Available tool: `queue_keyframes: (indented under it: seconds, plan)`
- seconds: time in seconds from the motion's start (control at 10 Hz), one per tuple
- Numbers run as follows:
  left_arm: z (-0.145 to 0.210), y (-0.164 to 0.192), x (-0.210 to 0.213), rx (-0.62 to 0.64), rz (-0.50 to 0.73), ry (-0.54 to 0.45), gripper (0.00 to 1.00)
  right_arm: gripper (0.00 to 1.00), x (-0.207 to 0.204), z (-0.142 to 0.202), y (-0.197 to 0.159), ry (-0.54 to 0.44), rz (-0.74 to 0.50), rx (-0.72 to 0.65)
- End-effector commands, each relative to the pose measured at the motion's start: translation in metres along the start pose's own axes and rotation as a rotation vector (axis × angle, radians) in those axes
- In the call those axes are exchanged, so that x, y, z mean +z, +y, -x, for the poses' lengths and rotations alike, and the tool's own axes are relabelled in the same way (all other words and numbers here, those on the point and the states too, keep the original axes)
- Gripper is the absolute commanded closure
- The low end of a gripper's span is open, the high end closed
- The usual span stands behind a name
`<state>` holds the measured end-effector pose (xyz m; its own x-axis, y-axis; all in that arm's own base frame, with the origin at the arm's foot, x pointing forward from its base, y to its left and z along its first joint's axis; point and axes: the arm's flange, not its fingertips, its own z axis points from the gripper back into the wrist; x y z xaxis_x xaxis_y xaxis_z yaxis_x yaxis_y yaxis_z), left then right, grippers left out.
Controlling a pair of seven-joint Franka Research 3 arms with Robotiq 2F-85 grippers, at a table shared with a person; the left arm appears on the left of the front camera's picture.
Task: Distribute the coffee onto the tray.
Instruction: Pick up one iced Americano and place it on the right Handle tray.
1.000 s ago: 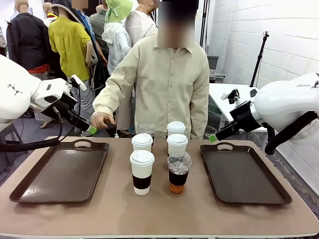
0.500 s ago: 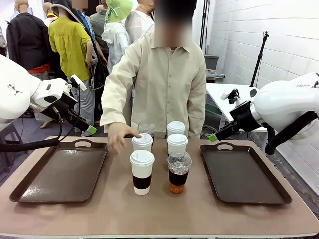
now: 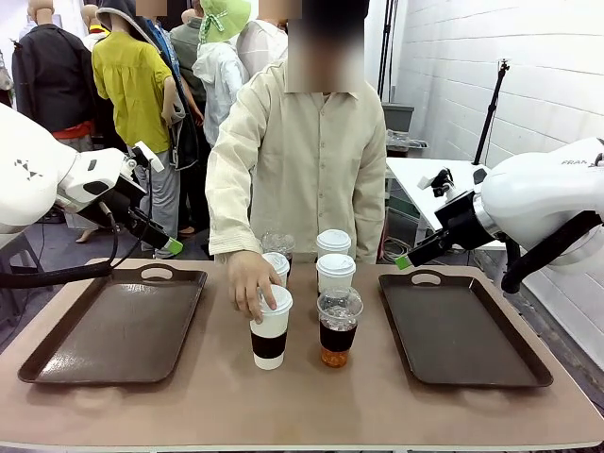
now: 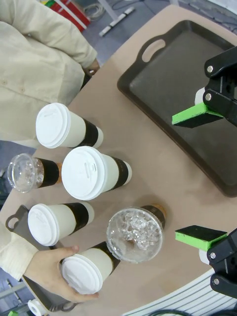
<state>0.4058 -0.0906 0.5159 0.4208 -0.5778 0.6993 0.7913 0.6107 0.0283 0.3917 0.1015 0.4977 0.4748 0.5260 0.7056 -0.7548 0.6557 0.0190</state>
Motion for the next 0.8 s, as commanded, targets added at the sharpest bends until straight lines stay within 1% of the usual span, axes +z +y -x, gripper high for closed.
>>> queue_keyframes:
  seconds: [0.0, 0.4, 0.5, 0.7]
  plan:
    - [0.0006, 0.0016, -0.0009, 0.005, 0.014, -0.008, 0.00, 0.00, -0.0012, 0.0017, -0.0009, 0.001, -0.008, 0.001]
    - [0.0006, 0.0016, -0.0009, 0.005, 0.014, -0.008, 0.00, 0.00, 0.0000, 0.0000, 0.0000, 0.000, 0.000, 0.000]
    - [0.0006, 0.0016, -0.0009, 0.005, 0.014, -0.008, 0.00, 0.00, -0.0009, -0.0016, -0.0006, 0.036, 0.002, 0.012]
    - [0.0006, 0.0016, -0.0009, 0.005, 0.014, -0.008, 0.00, 0.00, -0.0019, -0.0071, -0.0031, 0.078, 0.003, 0.045]
